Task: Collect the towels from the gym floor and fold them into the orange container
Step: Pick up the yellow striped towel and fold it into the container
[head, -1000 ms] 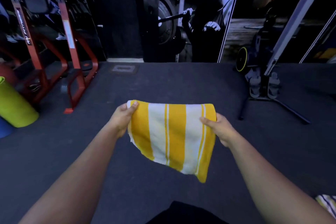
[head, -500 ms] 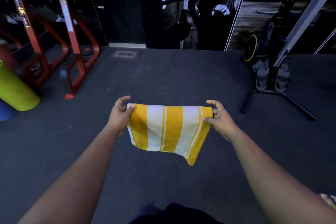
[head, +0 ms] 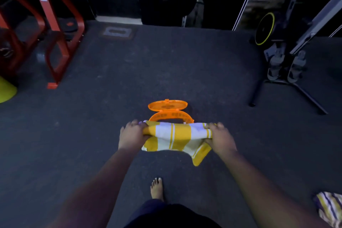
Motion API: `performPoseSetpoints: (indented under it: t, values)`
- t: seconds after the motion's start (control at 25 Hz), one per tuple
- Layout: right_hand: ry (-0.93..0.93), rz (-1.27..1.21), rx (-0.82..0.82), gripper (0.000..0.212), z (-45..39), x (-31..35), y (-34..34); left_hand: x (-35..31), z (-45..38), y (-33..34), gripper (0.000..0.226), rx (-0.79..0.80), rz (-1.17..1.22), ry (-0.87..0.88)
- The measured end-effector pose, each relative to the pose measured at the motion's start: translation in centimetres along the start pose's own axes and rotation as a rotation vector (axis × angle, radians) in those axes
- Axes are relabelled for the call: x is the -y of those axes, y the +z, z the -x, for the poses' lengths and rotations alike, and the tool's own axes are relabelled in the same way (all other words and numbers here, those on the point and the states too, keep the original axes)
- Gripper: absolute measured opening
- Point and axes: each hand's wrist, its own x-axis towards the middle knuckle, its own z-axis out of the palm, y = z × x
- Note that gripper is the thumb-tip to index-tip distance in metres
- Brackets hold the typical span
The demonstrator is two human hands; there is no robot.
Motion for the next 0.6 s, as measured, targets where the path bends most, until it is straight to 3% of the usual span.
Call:
performPoseSetpoints:
  t: [0.12, 0.24, 0.32, 0.4, 0.48, 0.6]
  values:
    - [-0.054, 0.271, -0.035, 0.035, -3.6, 1.2, 2.0, 1.2, -3.8, 2.3, 0.043, 0.019, -0.245, 0.161]
    - [-0.153, 0.368, 0.111, 0.041, -7.5, 1.3, 3.7, 2.0, -7.3, 4.3, 0.05, 0.182, -0.362, 0.256]
    - [-0.18, 0.381, 0.242, 0.049, -9.7, 1.1, 4.1, 2.3, -9.1, 5.3, 0.067, 0.24, -0.329, 0.288]
    - [-0.209, 0.334, 0.337, 0.057, -13.0, 0.4, 5.2, 2.1, -12.1, 7.1, 0.06, 0.33, -0.306, 0.334]
    - [-0.232, 0.306, 0.387, 0.052, -16.9, -0.6, 7.0, 1.7, -15.6, 9.3, 0.047, 0.402, -0.299, 0.355]
    - [-0.247, 0.269, 0.448, 0.043, -23.9, -1.9, 9.9, 1.7, -20.9, 13.1, 0.054, 0.48, -0.239, 0.312]
